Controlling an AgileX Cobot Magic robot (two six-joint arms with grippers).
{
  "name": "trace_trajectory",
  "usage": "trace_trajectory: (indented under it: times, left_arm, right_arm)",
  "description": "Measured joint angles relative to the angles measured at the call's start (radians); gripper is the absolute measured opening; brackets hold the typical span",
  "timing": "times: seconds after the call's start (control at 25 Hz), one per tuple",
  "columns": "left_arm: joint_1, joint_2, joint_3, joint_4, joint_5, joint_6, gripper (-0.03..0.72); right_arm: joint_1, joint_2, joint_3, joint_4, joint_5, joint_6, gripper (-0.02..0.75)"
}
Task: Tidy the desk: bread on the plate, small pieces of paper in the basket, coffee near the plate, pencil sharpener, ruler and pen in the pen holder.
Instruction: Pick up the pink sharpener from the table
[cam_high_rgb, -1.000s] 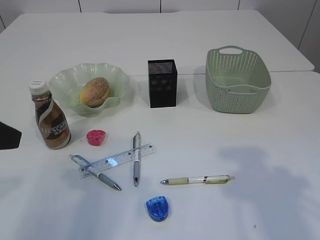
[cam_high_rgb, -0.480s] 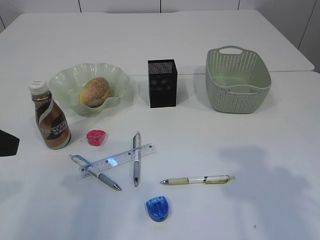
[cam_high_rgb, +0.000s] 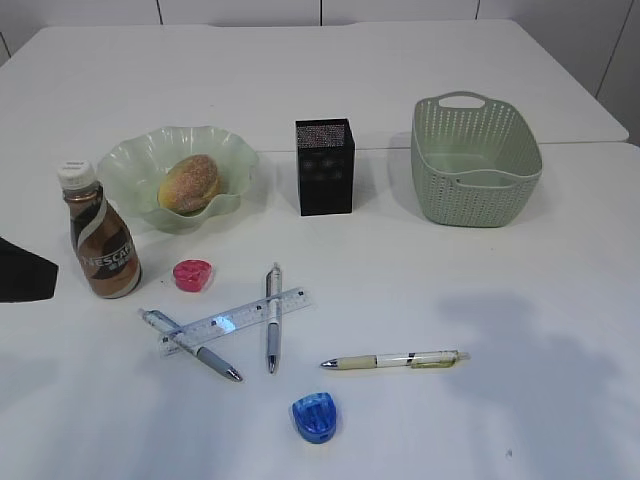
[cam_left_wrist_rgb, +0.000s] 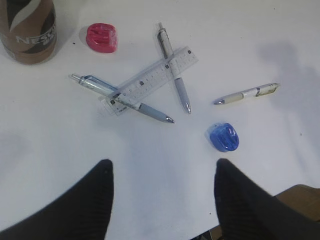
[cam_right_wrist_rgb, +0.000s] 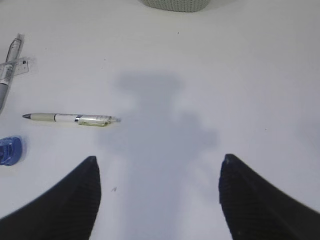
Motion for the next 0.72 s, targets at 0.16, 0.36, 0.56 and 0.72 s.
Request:
trace_trajectory:
  times: [0.16,0.36,0.56,0.72]
  left_arm:
    - [0.0,0.0,0.0,-0.008,-0.001,0.031,0.448]
    - [0.0,0.0,0.0,-0.006,-0.026,0.041,0.447]
    - [0.0,0.0,0.0,0.008,-0.088,0.043,0.447]
    - [0.0,0.0,0.0,0.072,-0.124,0.036,0.447]
  right_arm:
    - [0.0,0.0,0.0,0.0,0.0,0.0,0.568]
    - [0.002,0.0,0.0,0.009,0.004,-0.034,0.568]
    - [0.025,0.017,0.0,0.028,0.012,-0.086,0.568]
    - [0.046,0.067,0.0,0.06,0.013,-0.128,0.568]
